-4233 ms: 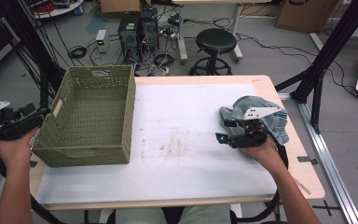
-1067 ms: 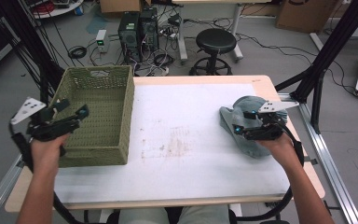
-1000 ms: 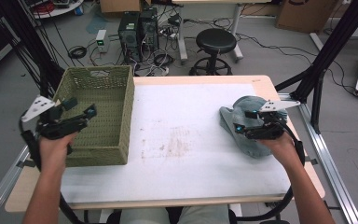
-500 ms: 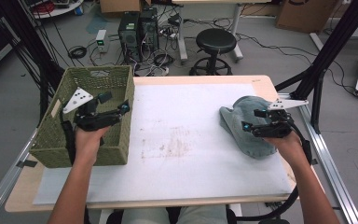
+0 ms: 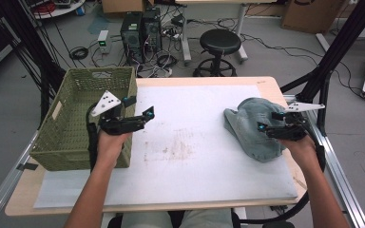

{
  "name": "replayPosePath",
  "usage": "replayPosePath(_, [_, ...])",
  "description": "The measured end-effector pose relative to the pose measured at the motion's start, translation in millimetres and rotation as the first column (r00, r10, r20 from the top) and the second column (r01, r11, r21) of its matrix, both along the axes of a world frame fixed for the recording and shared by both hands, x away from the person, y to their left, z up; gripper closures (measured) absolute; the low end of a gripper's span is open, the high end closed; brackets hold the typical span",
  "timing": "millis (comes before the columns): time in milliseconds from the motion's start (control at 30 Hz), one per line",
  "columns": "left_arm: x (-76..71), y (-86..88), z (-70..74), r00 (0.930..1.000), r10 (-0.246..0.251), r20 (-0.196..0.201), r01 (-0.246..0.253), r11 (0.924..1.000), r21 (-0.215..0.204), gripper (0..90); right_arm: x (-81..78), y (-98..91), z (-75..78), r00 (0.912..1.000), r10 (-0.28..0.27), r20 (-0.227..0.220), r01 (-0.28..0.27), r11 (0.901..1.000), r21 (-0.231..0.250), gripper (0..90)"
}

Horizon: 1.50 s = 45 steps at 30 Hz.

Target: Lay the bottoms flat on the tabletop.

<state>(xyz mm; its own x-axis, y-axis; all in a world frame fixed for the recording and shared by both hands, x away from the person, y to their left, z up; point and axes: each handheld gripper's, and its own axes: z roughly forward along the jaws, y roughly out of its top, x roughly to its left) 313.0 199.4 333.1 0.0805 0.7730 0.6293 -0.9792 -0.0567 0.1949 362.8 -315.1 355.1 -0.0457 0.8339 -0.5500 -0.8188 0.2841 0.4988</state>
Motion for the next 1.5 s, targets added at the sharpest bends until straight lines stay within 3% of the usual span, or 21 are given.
replayPosePath(233, [5.9, -35.5, -2.0, 0.9995, 0.031, -0.006, -0.03, 0.9968, 0.074, 19.2, 0.9, -15.7, -2.4, 0.9993, -0.035, 0.013, 0.034, 0.9928, 0.115, 26.6])
replayPosePath(300, [7.7, -45.0, -1.1, 0.9992, 0.04, 0.007, -0.04, 0.9954, 0.086, 19.2, 6.9, -23.2, -1.5, 0.9964, -0.062, -0.058, 0.069, 0.9886, 0.134, 35.0])
replayPosePath(400, [13.2, -53.1, 1.1, 0.9991, 0.042, -0.006, -0.041, 0.9933, 0.108, 19.2, 17.7, -27.6, -0.6, 0.9927, -0.075, -0.094, 0.09, 0.9819, 0.167, 35.7])
replayPosePath(533, [18.5, -63.8, 2.3, 0.9985, 0.053, -0.008, -0.052, 0.9901, 0.13, 19.5, 32.6, -25.3, 4.8, 0.9878, -0.073, -0.138, 0.095, 0.9831, 0.156, 38.1])
replayPosePath(600, [22.0, -69.3, 3.7, 0.998, 0.062, -0.006, -0.061, 0.9894, 0.132, 19.5, 34.0, -24.3, 7.1, 0.9865, -0.083, -0.141, 0.106, 0.9812, 0.161, 48.7])
replayPosePath(667, [28.5, -72.5, 4.6, 0.9984, 0.056, 0.002, -0.056, 0.9907, 0.124, 21.4, 32.1, -25.0, 7.1, 0.9861, -0.088, -0.141, 0.113, 0.9765, 0.183, 68.9])
replayPosePath(700, [28.5, -72.5, 4.6, 0.9984, 0.056, 0.002, -0.056, 0.9907, 0.124, 21.7, 32.1, -25.0, 7.1, 0.9861, -0.088, -0.141, 0.113, 0.9765, 0.183, 68.9])
replayPosePath(767, [36.0, -74.2, 5.7, 0.9985, 0.055, -0.006, -0.054, 0.9905, 0.127, 21.7, 30.1, -27.9, 5.4, 0.9878, -0.08, -0.133, 0.103, 0.9792, 0.175, 90.0])
replayPosePath(800, [36.0, -74.2, 5.7, 0.9985, 0.055, -0.006, -0.054, 0.9905, 0.127, 21.7, 30.1, -27.9, 5.4, 0.9878, -0.08, -0.133, 0.103, 0.9792, 0.175, 90.0])
replayPosePath(867, [40.0, -76.2, 6.4, 0.998, 0.062, -0.012, -0.06, 0.9896, 0.131, 21.7, 28.0, -22.4, 3.4, 0.9907, -0.067, -0.118, 0.081, 0.9906, 0.111, 90.0])
replayPosePath(967, [45.2, -78.9, 5.8, 0.9972, 0.072, -0.016, -0.07, 0.9887, 0.132, 22.3, 24.7, -12.7, 3.2, 0.9935, -0.086, -0.074, 0.092, 0.9927, 0.078, 88.4])
replayPosePath(1100, [50.6, -79.9, 6.3, 0.9959, 0.084, -0.033, -0.078, 0.9848, 0.156, 22.3, 15.7, -20.0, 4.4, 0.9989, -0.029, -0.037, 0.035, 0.987, 0.157, 56.5])
replayPosePath(1200, [56.9, -80.6, 6.5, 0.9954, 0.083, -0.048, -0.074, 0.9835, 0.165, 22.6, 12.8, -30.9, 3.1, 0.9982, -0.05, -0.033, 0.056, 0.971, 0.232, 45.2])
replayPosePath(1267, [61.6, -81.9, 6.0, 0.9943, 0.089, -0.058, -0.079, 0.9832, 0.165, 22.6, 13.6, -39.3, 2.3, 0.9971, -0.072, -0.027, 0.077, 0.9517, 0.297, 41.3])
replayPosePath(1300, [61.6, -81.9, 6.0, 0.9943, 0.089, -0.058, -0.079, 0.9832, 0.165, 22.8, 13.6, -39.3, 2.3, 0.9971, -0.072, -0.027, 0.077, 0.9517, 0.297, 41.3])
replayPosePath(1333, [66.5, -82.3, 5.3, 0.9942, 0.087, -0.064, -0.075, 0.9832, 0.166, 23.2, 19.2, -46.3, 5.6, 0.9964, -0.057, -0.063, 0.074, 0.9419, 0.327, 38.7])
replayPosePath(1367, [68.5, -82.3, 5.2, 0.9944, 0.085, -0.064, -0.074, 0.9841, 0.162, 23.3, 24.2, -47.8, 9.4, 0.9929, -0.044, -0.11, 0.077, 0.9469, 0.312, 38.6])
replayPosePath(1400, [68.5, -82.3, 5.2, 0.9944, 0.085, -0.064, -0.074, 0.9841, 0.162, 23.4, 24.2, -47.8, 9.4, 0.9929, -0.044, -0.11, 0.077, 0.9469, 0.312, 38.6])
replayPosePath(1433, [71.7, -81.5, 5.0, 0.9944, 0.082, -0.066, -0.071, 0.9851, 0.157, 23.4, 34.4, -44.3, 16.0, 0.9826, -0.027, -0.184, 0.074, 0.9654, 0.25, 44.3])
replayPosePath(1467, [71.7, -81.5, 5.0, 0.9944, 0.082, -0.066, -0.071, 0.9851, 0.157, 23.4, 34.4, -44.3, 16.0, 0.9826, -0.027, -0.184, 0.074, 0.9654, 0.25, 44.3])
replayPosePath(1500, [73.0, -80.6, 5.1, 0.9933, 0.092, -0.07, -0.08, 0.9843, 0.158, 23.4, 40.6, -38.9, 19.2, 0.9782, -0.013, -0.207, 0.058, 0.9756, 0.212, 52.7])
